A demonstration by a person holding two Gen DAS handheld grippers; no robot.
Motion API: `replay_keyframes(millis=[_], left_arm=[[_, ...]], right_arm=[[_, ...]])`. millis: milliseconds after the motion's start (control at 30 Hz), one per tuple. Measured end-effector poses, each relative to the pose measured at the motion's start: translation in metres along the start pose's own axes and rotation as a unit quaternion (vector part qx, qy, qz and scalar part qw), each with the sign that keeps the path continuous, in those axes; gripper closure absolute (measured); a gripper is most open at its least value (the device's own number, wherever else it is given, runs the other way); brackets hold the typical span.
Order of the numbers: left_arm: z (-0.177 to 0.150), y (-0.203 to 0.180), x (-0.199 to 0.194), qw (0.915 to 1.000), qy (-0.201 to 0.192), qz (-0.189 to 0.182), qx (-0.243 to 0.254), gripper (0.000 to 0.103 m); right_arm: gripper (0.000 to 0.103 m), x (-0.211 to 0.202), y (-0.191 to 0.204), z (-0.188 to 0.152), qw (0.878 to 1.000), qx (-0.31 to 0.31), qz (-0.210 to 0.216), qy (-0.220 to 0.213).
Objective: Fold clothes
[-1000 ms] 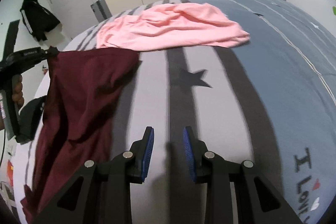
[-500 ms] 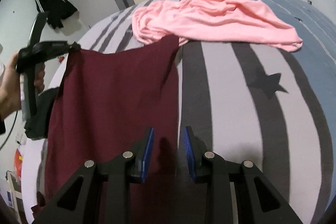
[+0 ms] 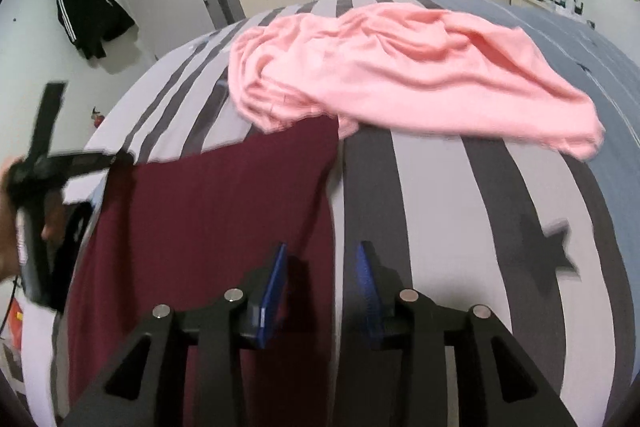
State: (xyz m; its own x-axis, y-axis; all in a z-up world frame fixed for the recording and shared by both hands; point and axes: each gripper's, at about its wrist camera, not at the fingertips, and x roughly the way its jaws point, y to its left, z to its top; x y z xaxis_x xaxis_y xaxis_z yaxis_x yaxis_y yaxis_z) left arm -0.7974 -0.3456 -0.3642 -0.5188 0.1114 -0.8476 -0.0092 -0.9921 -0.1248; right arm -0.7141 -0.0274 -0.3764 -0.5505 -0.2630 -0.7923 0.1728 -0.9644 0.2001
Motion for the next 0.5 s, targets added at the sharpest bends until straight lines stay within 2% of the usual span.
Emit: replay_keyframes(millis=[200, 233, 267, 400, 500], left_arm=[[0.003, 0.0, -0.003, 0.9999, -0.01, -0.008, 0.008, 0.097], [0.003, -0.001, -0.005, 0.9998, -0.014, -0.01, 0.011, 0.097], [0.004, -0.001, -0.009, 0.9995, -0.023, -0.015, 0.014, 0.097], [0.01, 0.0, -0.023, 0.9981, -0.049, -0.038, 0.008, 0.097], [0.007, 0.002, -0.007, 0.9991, -0.031, -0.024, 0.017, 0.097]], right_arm=[[0.071, 0.05, -0.009, 0.032, 0.999, 0.028, -0.003, 0.038], [0.087, 0.051, -0.01, 0.036, 0.999, 0.029, 0.0, 0.034], [0.098, 0.051, -0.01, 0.042, 0.999, 0.029, 0.007, 0.032], [0.099, 0.04, -0.008, 0.056, 1.0, 0.013, 0.012, 0.01], [0.099, 0.042, -0.016, 0.055, 0.999, 0.02, 0.02, 0.014]])
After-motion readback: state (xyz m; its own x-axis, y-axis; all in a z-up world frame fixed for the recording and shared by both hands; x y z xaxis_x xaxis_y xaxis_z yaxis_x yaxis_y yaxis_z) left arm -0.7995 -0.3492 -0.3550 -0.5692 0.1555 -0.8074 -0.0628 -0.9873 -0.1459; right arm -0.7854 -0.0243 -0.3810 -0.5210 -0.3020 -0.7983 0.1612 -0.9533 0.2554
